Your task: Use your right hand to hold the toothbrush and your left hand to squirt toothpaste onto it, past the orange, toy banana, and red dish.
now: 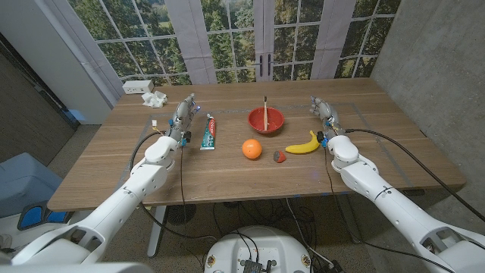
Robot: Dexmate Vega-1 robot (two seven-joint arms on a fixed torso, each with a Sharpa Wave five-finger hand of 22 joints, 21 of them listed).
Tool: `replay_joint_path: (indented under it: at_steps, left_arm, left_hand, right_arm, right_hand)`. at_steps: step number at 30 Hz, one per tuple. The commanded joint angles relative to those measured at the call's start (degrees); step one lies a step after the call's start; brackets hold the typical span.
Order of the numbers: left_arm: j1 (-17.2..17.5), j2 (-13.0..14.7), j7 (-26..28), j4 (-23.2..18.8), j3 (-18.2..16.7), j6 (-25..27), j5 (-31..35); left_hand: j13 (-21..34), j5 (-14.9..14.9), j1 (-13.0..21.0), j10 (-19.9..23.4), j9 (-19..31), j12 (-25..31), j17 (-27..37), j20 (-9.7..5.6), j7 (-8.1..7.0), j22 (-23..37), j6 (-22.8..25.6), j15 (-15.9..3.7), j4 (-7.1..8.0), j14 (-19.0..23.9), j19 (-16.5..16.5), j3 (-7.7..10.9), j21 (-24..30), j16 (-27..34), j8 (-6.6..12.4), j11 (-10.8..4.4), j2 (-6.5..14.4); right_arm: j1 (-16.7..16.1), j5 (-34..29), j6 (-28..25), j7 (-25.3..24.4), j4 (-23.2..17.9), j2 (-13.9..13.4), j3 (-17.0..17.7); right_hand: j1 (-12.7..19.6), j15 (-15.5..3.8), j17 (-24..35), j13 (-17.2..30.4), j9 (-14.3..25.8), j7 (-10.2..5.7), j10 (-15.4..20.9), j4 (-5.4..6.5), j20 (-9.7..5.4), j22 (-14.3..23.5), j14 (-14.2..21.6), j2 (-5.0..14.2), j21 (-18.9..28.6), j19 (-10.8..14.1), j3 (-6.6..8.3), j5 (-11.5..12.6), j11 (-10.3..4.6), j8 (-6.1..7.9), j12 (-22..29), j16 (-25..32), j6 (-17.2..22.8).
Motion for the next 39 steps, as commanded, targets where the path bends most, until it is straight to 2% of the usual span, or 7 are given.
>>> replay_joint_path:
  at_steps: [1,13,16,18,20,39]
  left_arm:
    - [-1.2,-0.8,-0.3,1.5,0.5,-0.2,0.3]
    - [-1.5,-1.1,0.2,1.3,0.8,-0.2,0.8]
    - [-1.4,-0.9,0.5,0.9,0.9,0.3,0.9]
    - [-1.3,-0.9,0.7,0.7,0.9,0.4,1.0]
    - [-1.2,-1.0,0.9,0.5,0.9,0.5,1.0]
    - [0.0,-1.1,1.8,-0.8,0.9,0.0,1.3]
  left_hand:
    - [0.1,0.1,0.5,0.1,0.1,0.4,0.1,-0.08,0.34,0.2,0.4,-0.06,-0.46,0.2,0.4,0.18,-0.3,0.0,0.36,-0.01,2.2]
    - [0.1,0.0,0.6,0.2,0.1,0.4,0.1,0.02,0.44,0.3,0.5,-0.11,-0.92,0.4,0.8,0.08,-0.4,0.0,0.27,-0.1,2.2]
    - [0.1,0.0,0.6,-0.1,0.1,0.2,0.1,-0.03,1.87,0.3,0.0,-0.04,-1.16,0.3,0.9,-0.03,-0.6,0.0,0.02,-0.24,2.2]
    - [0.2,0.0,0.4,-0.8,0.1,0.0,0.2,-0.08,3.41,0.3,-0.8,0.73,-1.27,0.2,1.0,-0.2,-0.9,-0.1,-0.27,-0.24,2.4]
    - [0.2,0.0,0.2,-1.1,0.1,-0.1,0.3,-0.22,3.88,0.3,-1.1,1.04,-1.21,0.1,1.0,-0.25,-1.0,-0.1,-0.33,0.22,2.4]
    - [0.3,0.0,0.0,-1.2,0.1,0.0,0.3,-1.72,4.94,0.3,-1.1,1.61,-1.33,0.4,2.0,-0.19,-1.2,0.0,-0.16,1.1,2.7]
  right_arm:
    - [1.2,-4.7,-6.5,-3.0,-4.6,-1.7,-1.8]
    - [2.3,-7.8,-10.3,-2.8,-7.0,-3.0,-3.2]
    - [2.4,-8.1,-10.8,-2.5,-7.4,-3.2,-3.4]
    - [2.5,-8.5,-11.2,-2.5,-7.7,-3.3,-3.6]
    - [2.6,-9.0,-11.5,-2.4,-8.0,-3.5,-3.8]
    - [3.0,-14.5,-15.2,-1.2,-12.4,-5.7,-6.4]
  right_hand:
    - [0.9,-0.08,0.4,0.2,0.2,0.08,0.6,-0.57,0.01,0.3,0.6,-0.17,0.2,0.6,0.32,0.5,-0.2,0.33,0.3,0.5,0.7]
    - [1.9,-0.21,0.8,0.4,0.3,0.06,1.0,-1.01,-0.18,0.4,1.2,-0.26,0.2,0.9,0.49,0.8,-0.02,0.29,0.5,1.0,1.0]
    - [2.2,-0.16,0.9,0.5,0.3,0.08,1.0,-1.06,-0.2,0.4,1.1,-0.3,0.2,1.0,0.48,0.8,0.1,0.23,0.5,1.0,1.0]
    - [2.3,-0.17,1.0,0.5,0.3,0.11,1.0,-1.07,-0.22,0.4,1.0,-0.32,0.2,1.0,0.47,0.9,0.1,0.21,0.5,1.1,1.0]
    - [2.3,-0.17,1.0,0.6,0.3,0.16,1.1,-1.08,-0.22,0.4,1.0,-0.33,0.2,1.0,0.45,0.9,0.08,0.22,0.5,1.1,1.1]
    - [3.2,-0.43,1.7,0.9,0.4,0.22,1.9,-1.09,-1.52,0.5,1.5,-0.43,0.3,1.6,0.21,1.1,-0.08,0.31,0.8,1.7,2.0]
